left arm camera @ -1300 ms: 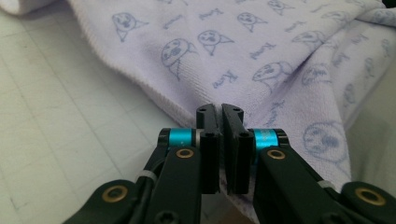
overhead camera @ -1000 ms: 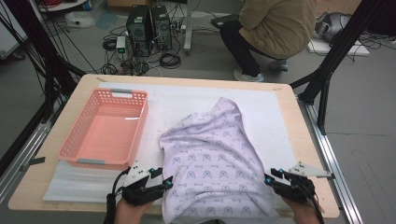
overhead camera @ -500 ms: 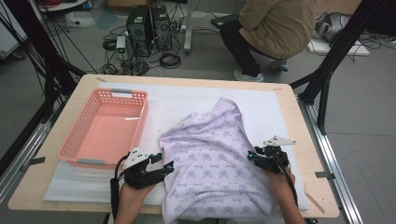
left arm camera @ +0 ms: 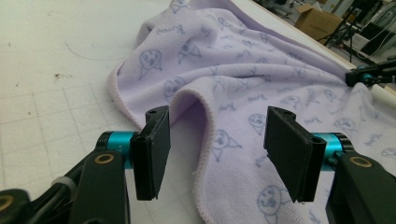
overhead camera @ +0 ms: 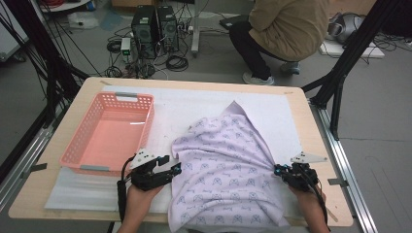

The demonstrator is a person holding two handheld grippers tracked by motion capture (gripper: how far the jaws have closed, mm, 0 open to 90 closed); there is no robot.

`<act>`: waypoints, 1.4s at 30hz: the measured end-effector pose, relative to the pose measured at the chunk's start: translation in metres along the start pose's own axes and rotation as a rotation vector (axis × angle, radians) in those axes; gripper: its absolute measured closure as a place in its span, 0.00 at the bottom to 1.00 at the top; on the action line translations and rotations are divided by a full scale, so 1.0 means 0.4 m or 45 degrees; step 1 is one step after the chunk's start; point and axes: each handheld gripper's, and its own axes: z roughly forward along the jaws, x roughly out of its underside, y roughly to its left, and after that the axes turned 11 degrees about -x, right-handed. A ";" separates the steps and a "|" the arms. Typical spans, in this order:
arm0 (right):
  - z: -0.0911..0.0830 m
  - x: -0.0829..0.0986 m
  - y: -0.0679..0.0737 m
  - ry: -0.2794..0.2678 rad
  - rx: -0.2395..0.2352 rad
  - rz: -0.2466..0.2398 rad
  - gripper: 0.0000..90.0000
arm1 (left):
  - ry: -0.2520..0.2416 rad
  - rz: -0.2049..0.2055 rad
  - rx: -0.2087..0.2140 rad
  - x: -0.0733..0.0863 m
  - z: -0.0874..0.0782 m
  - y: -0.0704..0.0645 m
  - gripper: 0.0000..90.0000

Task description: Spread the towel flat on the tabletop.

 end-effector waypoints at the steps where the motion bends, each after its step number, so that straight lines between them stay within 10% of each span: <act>1: -0.006 0.003 -0.001 0.006 0.001 0.014 0.96 | 0.002 0.001 0.002 -0.001 0.003 0.000 0.46; 8: -0.045 0.024 -0.005 0.046 -0.023 0.044 0.95 | 0.008 0.007 0.011 -0.007 0.020 0.001 0.46; 14: -0.044 -0.002 -0.024 -0.094 -0.065 0.060 0.71 | 0.033 0.029 -0.002 -0.023 0.058 -0.003 0.46; 20: 0.015 -0.068 -0.055 -0.128 -0.022 0.041 0.62 | 0.122 0.050 -0.048 -0.040 0.130 -0.021 0.49; 25: 0.082 -0.108 -0.084 -0.063 0.052 0.066 0.62 | 0.249 0.168 -0.097 -0.033 0.168 -0.051 0.68; 27: 0.098 -0.115 -0.090 -0.030 0.077 0.060 0.68 | 0.256 0.245 -0.131 -0.032 0.167 -0.066 0.89; 30: 0.103 -0.113 -0.098 -0.012 0.052 0.057 0.95 | 0.272 0.246 -0.118 -0.030 0.154 -0.070 0.94; 42: -0.021 -0.021 -0.089 0.048 0.039 0.047 0.97 | 0.250 0.250 0.080 0.025 0.029 -0.097 0.93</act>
